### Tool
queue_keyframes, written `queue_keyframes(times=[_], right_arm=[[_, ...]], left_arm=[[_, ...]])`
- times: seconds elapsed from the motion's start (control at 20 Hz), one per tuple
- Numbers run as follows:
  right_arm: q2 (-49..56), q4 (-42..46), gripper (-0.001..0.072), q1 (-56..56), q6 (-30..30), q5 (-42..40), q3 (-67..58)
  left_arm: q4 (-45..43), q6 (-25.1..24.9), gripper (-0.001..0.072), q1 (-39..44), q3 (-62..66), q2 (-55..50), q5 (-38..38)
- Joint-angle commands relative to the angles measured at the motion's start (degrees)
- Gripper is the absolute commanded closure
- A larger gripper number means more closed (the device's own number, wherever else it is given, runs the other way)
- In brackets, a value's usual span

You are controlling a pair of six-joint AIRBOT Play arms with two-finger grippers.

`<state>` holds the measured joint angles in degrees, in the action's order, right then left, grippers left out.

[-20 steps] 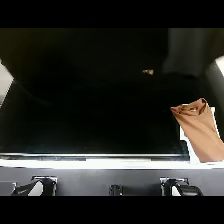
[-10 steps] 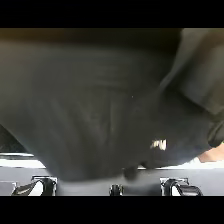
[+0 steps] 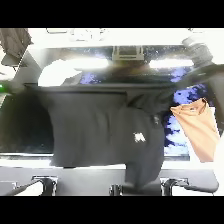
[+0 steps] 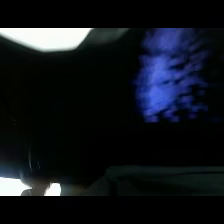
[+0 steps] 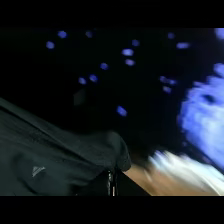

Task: Fold the shirts.

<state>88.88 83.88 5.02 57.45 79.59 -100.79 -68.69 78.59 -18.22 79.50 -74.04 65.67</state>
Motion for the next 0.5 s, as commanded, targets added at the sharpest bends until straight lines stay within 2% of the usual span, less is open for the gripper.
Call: queue_keyframes(times=[0.0, 0.1, 0.2, 0.35, 0.45], right_arm=[[13.73, -8.94, 0.0672, 0.02, 4.17, -16.26, 0.15], [15.56, -10.01, 0.0672, 0.02, 7.19, -25.7, 0.15], [16.09, -10.45, 0.0672, 0.02, 8.26, -29.64, 0.15], [15.43, -9.77, 0.0672, 0.09, 7.78, -22.27, 0.15], [13.97, -8.41, 0.0672, 0.07, 6.73, -10.6, 0.15]], left_arm=[[5.07, -0.83, 0.0682, 0.83, 0.48, -15.02, -9.27], [9.92, -0.83, 0.0682, 0.81, 5.01, -21.22, -11.87], [10.91, -0.85, 0.0681, 0.98, 9.07, -25.0, -12.55], [10.84, -2.43, 0.0681, 0.94, 11.63, -26.05, -10.97], [10.64, -4.13, 0.068, 0.33, 12.96, -25.94, -5.11]])
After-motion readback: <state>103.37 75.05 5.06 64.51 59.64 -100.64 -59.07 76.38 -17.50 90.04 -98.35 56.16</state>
